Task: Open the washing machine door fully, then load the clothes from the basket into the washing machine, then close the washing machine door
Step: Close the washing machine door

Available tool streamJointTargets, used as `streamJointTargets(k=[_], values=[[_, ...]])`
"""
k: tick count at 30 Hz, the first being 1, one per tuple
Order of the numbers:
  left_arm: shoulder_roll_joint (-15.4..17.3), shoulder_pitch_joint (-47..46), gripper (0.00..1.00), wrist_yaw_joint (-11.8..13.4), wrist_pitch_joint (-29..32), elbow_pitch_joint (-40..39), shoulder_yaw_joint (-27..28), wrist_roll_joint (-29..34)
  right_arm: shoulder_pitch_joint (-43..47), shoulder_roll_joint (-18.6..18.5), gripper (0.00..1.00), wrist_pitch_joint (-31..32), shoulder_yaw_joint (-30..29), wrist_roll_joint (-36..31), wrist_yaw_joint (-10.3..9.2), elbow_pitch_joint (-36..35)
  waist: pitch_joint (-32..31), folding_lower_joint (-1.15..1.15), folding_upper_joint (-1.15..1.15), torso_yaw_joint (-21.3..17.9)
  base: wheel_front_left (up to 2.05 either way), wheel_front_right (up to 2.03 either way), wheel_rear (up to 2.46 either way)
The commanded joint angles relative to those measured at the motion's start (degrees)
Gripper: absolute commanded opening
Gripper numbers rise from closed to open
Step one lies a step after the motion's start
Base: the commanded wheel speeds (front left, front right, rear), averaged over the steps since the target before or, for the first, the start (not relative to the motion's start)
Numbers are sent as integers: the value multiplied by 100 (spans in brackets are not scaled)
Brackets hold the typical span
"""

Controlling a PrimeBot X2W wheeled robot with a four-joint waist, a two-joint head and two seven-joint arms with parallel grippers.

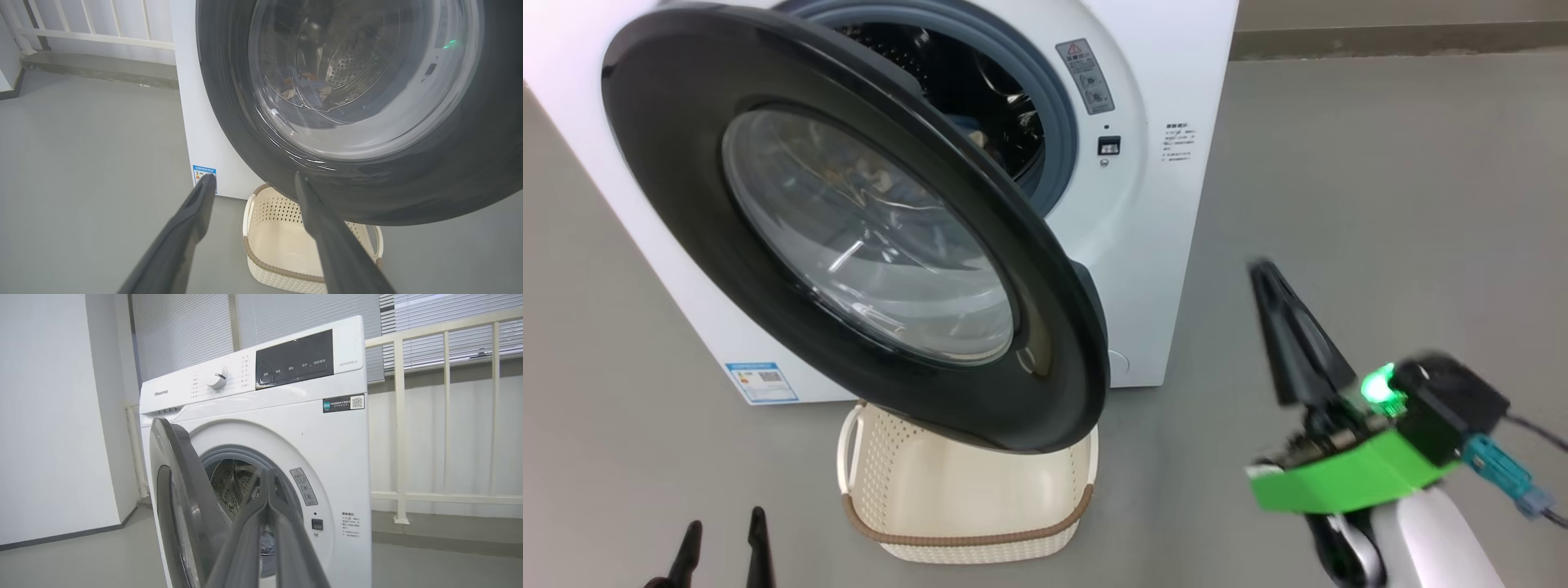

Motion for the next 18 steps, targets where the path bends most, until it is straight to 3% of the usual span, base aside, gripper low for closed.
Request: streamJointTargets(k=[1,6,11,18], values=[[59,-257,100,-13,-38,-96,138,-33,-342,43,0,-27,337,95,16,-240,14,0,0,39,0,0,0],[58,-363,100,-14,-38,-46,15,-72,-644,62,0,-27,1065,301,16,-267,59,0,0,170,0,0,0],[58,-530,100,-14,-38,-28,-228,-121,-827,69,0,-27,1880,470,16,276,104,0,0,360,0,0,0],[58,-613,100,-14,-38,-18,-248,-250,-722,73,0,-27,1789,679,16,981,192,0,0,545,0,0,0]])
